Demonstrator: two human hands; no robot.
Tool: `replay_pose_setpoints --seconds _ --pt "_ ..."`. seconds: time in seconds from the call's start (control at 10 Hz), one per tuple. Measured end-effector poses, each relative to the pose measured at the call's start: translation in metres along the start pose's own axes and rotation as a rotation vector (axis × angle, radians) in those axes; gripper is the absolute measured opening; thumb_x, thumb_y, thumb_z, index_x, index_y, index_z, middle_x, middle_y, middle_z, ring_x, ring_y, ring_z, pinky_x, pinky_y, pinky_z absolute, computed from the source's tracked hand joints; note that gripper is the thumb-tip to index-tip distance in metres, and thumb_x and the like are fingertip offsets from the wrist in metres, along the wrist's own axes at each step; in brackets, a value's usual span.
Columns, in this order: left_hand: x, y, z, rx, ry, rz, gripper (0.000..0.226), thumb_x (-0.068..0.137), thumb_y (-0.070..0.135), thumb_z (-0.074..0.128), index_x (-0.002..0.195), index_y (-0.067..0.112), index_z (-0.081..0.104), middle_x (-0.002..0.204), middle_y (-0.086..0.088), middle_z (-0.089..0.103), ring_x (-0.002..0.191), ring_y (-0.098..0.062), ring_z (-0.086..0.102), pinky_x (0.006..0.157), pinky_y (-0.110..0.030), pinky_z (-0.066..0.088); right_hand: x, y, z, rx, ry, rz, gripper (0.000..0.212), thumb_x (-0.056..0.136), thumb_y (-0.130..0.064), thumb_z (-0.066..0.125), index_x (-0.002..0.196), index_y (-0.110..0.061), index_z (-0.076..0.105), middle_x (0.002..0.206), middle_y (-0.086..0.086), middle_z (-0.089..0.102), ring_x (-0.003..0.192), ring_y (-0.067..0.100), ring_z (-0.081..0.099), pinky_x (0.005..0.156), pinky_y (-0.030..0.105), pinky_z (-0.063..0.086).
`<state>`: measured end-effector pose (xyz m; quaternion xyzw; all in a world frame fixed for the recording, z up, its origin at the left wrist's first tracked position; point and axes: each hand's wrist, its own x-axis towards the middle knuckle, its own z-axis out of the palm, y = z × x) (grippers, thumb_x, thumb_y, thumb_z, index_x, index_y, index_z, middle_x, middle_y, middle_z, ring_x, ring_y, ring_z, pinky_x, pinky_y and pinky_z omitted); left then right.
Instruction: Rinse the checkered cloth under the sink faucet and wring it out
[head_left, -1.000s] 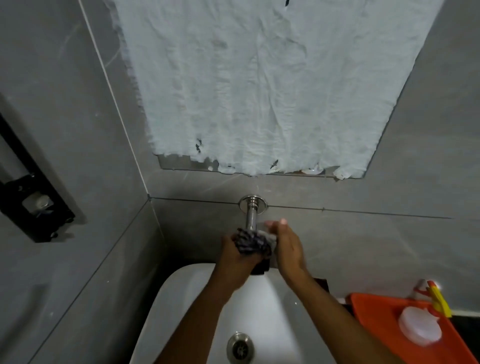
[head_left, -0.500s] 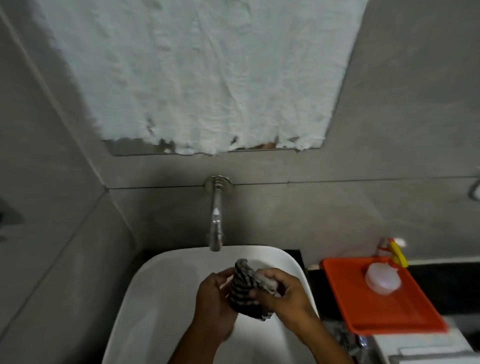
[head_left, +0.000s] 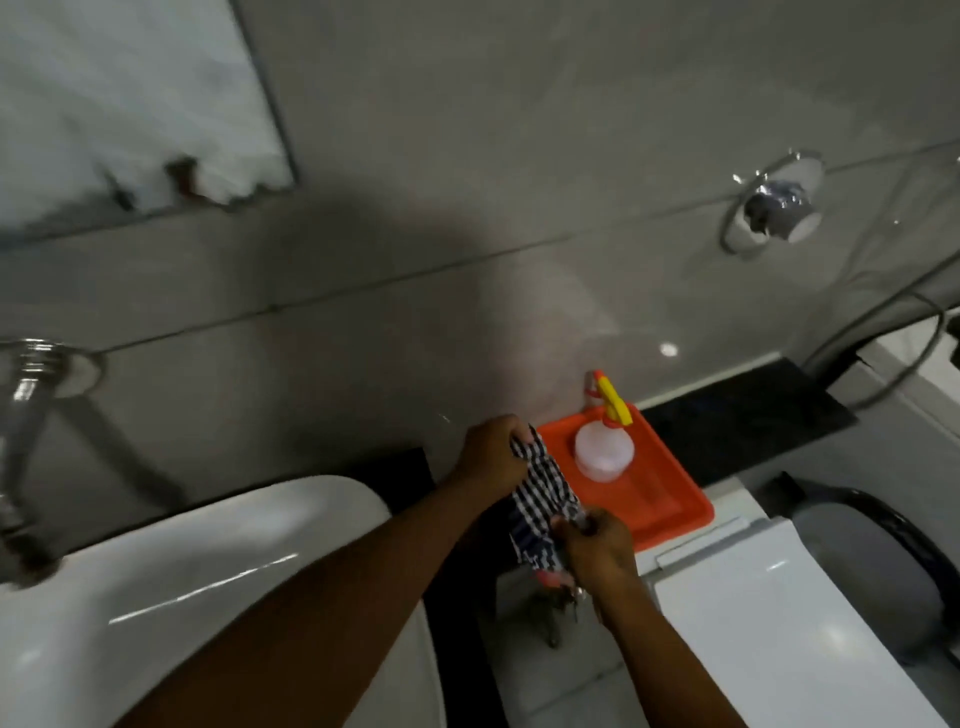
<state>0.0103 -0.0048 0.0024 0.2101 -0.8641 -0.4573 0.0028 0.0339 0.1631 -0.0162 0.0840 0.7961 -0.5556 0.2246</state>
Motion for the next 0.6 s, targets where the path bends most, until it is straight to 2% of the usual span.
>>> replay_pose_setpoints --seconds 0.1,0.2,0.3,0.4,0.5,0.6 --pt "0.048 -0.025 0.042 0.182 -0.092 -0.022 0.026 0.072 -0.006 0.057 0.089 0.011 0.068 0.112 -0.012 0.070 0.108 -0.028 0.064 0.094 -0.034 0.052 0.057 0.023 0.005 -0.191 -0.031 -0.022 0.009 0.087 -0.003 0.066 0.079 -0.005 0.064 0.086 0.024 0.070 0.081 0.036 0.068 0.071 0.043 0.053" --pt "0.072 -0.049 0.073 0.280 -0.155 -0.033 0.028 0.075 -0.002 0.056 0.085 0.023 0.063 0.117 -0.005 0.067 0.110 -0.026 0.062 0.095 -0.038 0.052 0.101 0.052 0.011 -0.334 -0.069 -0.017 0.019 0.091 -0.007 0.061 0.108 0.002 0.065 0.105 0.023 0.071 0.091 0.032 0.067 0.066 0.026 0.048" --pt "0.079 -0.066 0.094 0.378 -0.184 0.017 0.024 0.078 0.001 0.055 0.089 0.020 0.065 0.116 -0.006 0.067 0.106 -0.026 0.061 0.083 -0.030 0.045 0.118 0.069 0.014 -0.436 -0.132 0.008 0.030 0.093 -0.013 0.060 0.121 -0.002 0.058 0.116 0.019 0.067 0.100 0.027 0.065 0.075 0.028 0.052" --pt "0.076 -0.069 0.100 0.504 -0.203 0.063 0.020 0.086 0.014 0.050 0.099 0.015 0.066 0.116 -0.009 0.067 0.105 -0.028 0.062 0.083 -0.034 0.045 0.121 0.075 0.014 -0.548 -0.193 0.012 0.031 0.092 -0.016 0.062 0.121 -0.005 0.057 0.121 0.016 0.064 0.109 0.027 0.063 0.092 0.033 0.054" --pt "0.069 -0.064 0.086 0.558 -0.244 0.062 0.023 0.090 0.019 0.043 0.105 0.011 0.059 0.125 -0.015 0.062 0.111 -0.033 0.059 0.096 -0.046 0.049 0.115 0.062 0.013 -0.671 -0.196 -0.024 0.036 0.086 -0.011 0.068 0.119 -0.003 0.056 0.124 0.017 0.061 0.113 0.028 0.059 0.093 0.033 0.051" --pt "0.062 -0.053 0.056 0.578 -0.209 0.111 0.026 0.082 0.008 0.049 0.107 0.005 0.056 0.123 -0.020 0.061 0.113 -0.037 0.059 0.096 -0.046 0.049 0.101 0.031 0.019 -0.769 -0.154 -0.155 0.043 0.082 -0.007 0.067 0.122 0.001 0.053 0.128 0.022 0.055 0.118 0.034 0.051 0.099 0.040 0.049"
